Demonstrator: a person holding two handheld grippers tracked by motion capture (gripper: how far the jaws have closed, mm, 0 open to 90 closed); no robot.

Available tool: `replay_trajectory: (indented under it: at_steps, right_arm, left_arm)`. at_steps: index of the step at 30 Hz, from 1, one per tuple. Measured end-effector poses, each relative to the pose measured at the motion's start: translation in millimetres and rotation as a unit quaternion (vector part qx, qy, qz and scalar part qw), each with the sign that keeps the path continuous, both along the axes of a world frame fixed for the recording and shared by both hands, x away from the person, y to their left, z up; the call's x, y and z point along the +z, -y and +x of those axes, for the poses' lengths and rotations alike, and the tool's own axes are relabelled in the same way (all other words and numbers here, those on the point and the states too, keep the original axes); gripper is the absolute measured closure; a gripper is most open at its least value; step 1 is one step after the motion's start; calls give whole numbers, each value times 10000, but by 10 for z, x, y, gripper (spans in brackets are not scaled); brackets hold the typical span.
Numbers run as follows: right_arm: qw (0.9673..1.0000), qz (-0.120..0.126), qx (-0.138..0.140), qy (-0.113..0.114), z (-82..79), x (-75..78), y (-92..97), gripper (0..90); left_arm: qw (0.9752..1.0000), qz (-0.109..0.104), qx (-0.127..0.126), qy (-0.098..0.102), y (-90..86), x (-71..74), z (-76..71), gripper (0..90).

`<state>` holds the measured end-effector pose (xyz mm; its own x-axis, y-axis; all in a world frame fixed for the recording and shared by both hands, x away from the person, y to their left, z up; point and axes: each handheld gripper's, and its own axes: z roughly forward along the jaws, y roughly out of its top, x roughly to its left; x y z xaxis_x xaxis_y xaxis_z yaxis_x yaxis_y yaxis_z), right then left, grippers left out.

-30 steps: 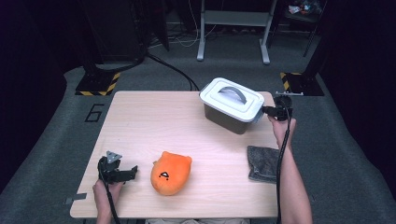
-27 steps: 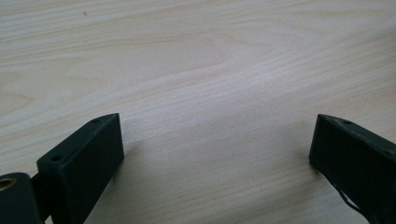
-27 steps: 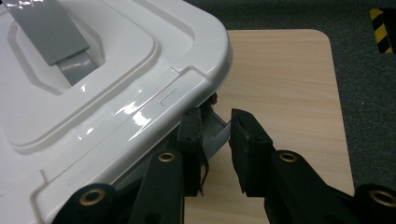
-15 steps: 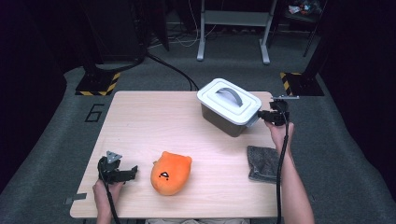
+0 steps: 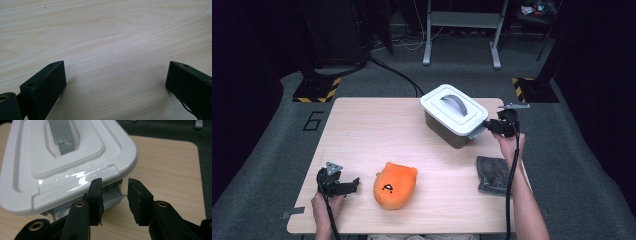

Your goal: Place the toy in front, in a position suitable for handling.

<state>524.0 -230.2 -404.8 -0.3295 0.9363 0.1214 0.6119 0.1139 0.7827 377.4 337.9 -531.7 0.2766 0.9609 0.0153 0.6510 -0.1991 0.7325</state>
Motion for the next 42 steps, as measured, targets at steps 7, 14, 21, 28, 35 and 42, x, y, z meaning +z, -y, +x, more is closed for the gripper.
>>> replay_trajectory:
  at_steps: [7,14,21,28,35,42]
  right_arm:
    - [9997,-6,-41,234,125,190,5,620]
    - [9990,-385,-131,176,392,163,-139,616]
    - [9992,-307,-261,-9,551,80,-130,625]
    - [9994,-227,-266,-13,540,67,-134,656]
    - [9992,-379,-91,43,464,71,-178,655]
    - [9982,-567,162,48,333,88,-277,651]
  left_arm:
    - [10000,-1,-5,-1,0,0,0,29]
    - [10000,0,-5,1,0,0,-1,30]
    - [10000,-5,-6,0,0,0,0,30]
    - [10000,-8,-12,5,0,0,-1,34]
    - [10000,-9,-13,3,0,0,-1,34]
    - [10000,-10,-12,2,-1,0,-1,34]
